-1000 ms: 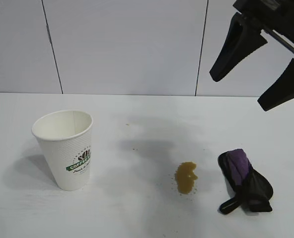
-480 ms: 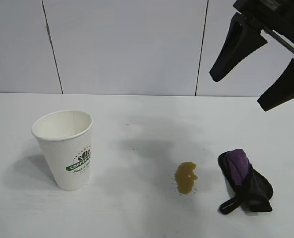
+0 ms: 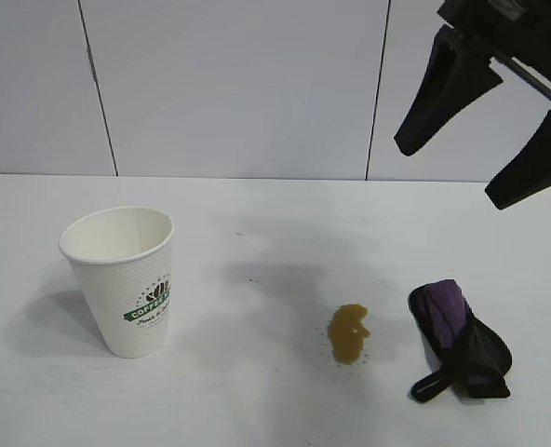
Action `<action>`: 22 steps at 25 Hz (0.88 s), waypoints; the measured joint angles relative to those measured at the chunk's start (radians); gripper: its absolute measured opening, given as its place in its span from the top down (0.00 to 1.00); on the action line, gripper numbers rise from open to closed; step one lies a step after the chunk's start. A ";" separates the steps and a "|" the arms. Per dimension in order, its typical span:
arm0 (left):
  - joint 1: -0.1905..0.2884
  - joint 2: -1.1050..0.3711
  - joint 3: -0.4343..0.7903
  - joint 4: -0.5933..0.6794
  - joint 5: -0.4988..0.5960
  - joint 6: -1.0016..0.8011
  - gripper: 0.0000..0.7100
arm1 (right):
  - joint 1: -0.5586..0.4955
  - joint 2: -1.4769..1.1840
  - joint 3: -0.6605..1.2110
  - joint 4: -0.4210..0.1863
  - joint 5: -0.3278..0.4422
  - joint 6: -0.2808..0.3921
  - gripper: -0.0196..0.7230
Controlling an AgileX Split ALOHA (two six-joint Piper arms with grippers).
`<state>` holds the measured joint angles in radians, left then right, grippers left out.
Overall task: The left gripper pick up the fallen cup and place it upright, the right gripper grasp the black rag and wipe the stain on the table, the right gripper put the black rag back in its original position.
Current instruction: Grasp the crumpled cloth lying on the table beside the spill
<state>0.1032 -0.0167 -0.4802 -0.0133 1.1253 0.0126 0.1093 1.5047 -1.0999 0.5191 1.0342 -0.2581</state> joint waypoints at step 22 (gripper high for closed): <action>0.000 0.000 0.000 -0.001 0.000 0.000 0.06 | 0.000 0.311 -0.001 -0.274 -0.165 0.157 0.27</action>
<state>0.1032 -0.0167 -0.4799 -0.0144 1.1253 0.0126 0.1093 1.8152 -1.1010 0.2452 0.8689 -0.1009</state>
